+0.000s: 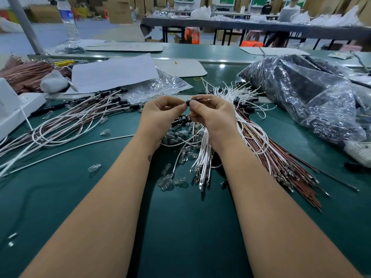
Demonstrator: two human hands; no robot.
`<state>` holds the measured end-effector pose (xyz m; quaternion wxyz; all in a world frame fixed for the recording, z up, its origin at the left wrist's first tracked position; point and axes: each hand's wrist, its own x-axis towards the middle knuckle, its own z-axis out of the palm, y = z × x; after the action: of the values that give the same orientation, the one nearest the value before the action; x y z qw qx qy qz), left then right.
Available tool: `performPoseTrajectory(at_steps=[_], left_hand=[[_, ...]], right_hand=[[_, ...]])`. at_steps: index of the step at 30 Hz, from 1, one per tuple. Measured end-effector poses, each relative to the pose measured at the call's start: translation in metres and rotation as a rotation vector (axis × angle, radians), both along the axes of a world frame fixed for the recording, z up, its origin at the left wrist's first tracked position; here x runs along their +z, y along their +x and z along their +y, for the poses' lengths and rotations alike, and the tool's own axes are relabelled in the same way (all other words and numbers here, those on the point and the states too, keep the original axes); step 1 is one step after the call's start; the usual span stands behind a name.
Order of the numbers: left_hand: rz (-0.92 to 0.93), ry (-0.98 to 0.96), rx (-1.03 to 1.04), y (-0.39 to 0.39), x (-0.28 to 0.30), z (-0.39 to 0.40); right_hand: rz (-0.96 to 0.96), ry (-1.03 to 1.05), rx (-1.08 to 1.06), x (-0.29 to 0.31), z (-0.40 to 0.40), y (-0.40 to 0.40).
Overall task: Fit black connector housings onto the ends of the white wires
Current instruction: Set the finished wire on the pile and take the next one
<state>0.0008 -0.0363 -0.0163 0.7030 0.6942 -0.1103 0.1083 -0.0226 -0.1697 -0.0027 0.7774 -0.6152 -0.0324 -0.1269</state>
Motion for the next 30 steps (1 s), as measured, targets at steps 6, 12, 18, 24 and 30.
performPoseTrajectory(at_steps=[6, 12, 18, 24, 30], left_hand=[[0.021, -0.018, -0.003, 0.0019, 0.0000, 0.0010], [0.047, -0.021, 0.009, 0.0025, 0.0007, 0.0033], [0.058, 0.002, 0.034, 0.0006, 0.0028, 0.0026], [0.038, 0.056, 0.064, -0.0007, 0.0029, 0.0048], [0.006, 0.164, 0.162, -0.0003, -0.0012, 0.0058]], right_hand=[[-0.016, 0.022, -0.018, -0.0004, 0.0000, 0.0009], [-0.026, 0.032, -0.037, -0.0007, -0.0004, 0.0014], [-0.044, 0.006, -0.068, -0.0007, -0.0015, 0.0013], [-0.060, -0.011, -0.155, -0.0009, 0.0027, 0.0002], [-0.053, -0.092, -0.145, -0.0019, 0.0036, -0.0013]])
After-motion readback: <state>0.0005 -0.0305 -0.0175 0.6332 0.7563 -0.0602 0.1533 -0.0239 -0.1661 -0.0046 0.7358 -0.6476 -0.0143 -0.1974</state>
